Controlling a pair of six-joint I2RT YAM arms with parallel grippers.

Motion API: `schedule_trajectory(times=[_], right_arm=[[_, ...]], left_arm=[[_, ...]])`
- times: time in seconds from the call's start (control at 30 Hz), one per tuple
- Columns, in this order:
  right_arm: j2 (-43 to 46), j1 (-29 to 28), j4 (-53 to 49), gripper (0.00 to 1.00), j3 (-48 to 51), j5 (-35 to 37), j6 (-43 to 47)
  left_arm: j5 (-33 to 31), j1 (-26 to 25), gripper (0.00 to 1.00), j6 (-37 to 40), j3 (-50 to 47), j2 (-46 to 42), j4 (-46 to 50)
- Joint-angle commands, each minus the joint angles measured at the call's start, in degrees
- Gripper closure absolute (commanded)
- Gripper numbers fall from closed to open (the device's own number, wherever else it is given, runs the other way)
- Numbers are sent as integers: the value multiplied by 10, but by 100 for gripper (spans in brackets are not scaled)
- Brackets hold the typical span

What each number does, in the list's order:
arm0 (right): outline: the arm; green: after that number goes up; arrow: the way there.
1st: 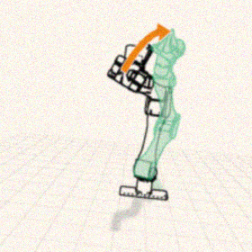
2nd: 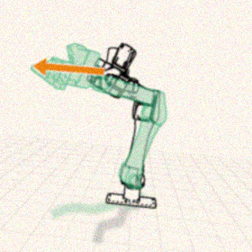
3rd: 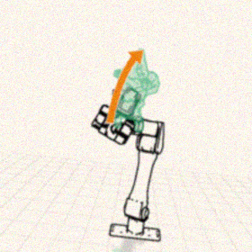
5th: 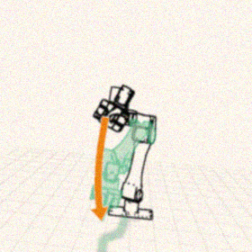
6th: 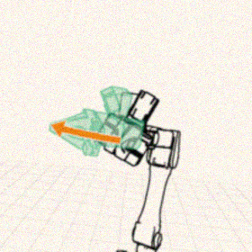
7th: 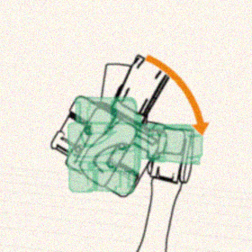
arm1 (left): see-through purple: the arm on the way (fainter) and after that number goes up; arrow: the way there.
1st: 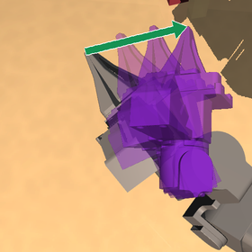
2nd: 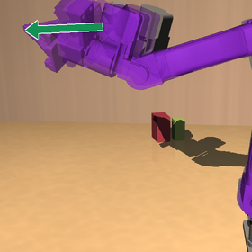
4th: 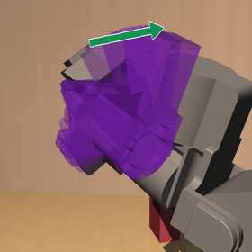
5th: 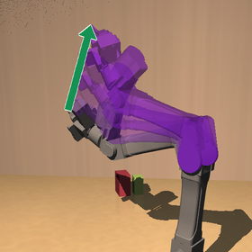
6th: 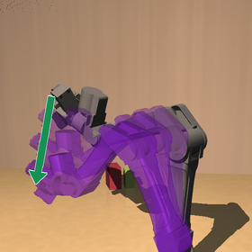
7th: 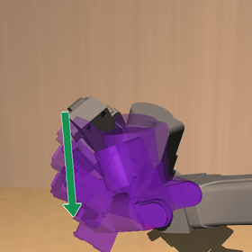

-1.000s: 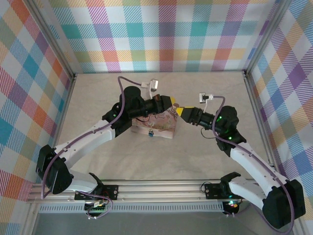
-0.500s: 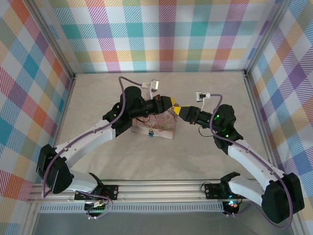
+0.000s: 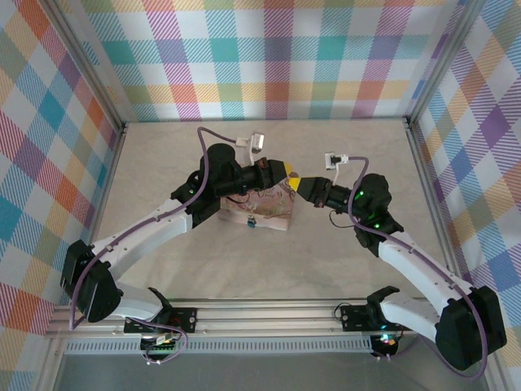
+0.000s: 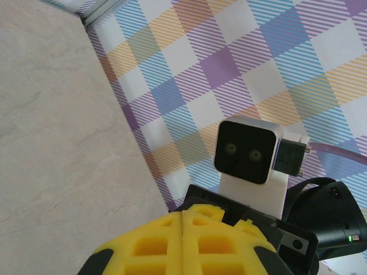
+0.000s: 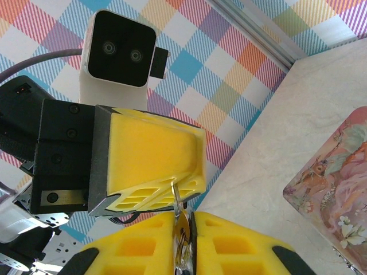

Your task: Unlock the padlock with the key

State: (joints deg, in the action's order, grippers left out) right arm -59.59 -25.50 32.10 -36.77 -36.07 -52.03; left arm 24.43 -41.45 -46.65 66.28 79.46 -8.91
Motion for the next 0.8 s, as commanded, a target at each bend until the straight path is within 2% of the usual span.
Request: schedule_trajectory(times=[0.0,0.33,0.43,0.57,0.67,0.77], right_arm=[[7,-3,11,87,-12,-2,4],[12,-3,-1,100,-11,3,9],[18,-3,-19,100,-10,12,20],[31,-3,-79,100,-17,21,57],[41,-3,-140,100,-25,31,95],[44,-3,-192,100,-29,43,130]], left_arm=[[-3,4,100,1,12,3,-1],[-11,3,100,2,10,0,4],[-25,4,98,8,11,-5,20],[-60,5,54,40,18,-20,83],[-114,4,37,76,22,-43,149],[-169,5,27,107,17,-71,213]])
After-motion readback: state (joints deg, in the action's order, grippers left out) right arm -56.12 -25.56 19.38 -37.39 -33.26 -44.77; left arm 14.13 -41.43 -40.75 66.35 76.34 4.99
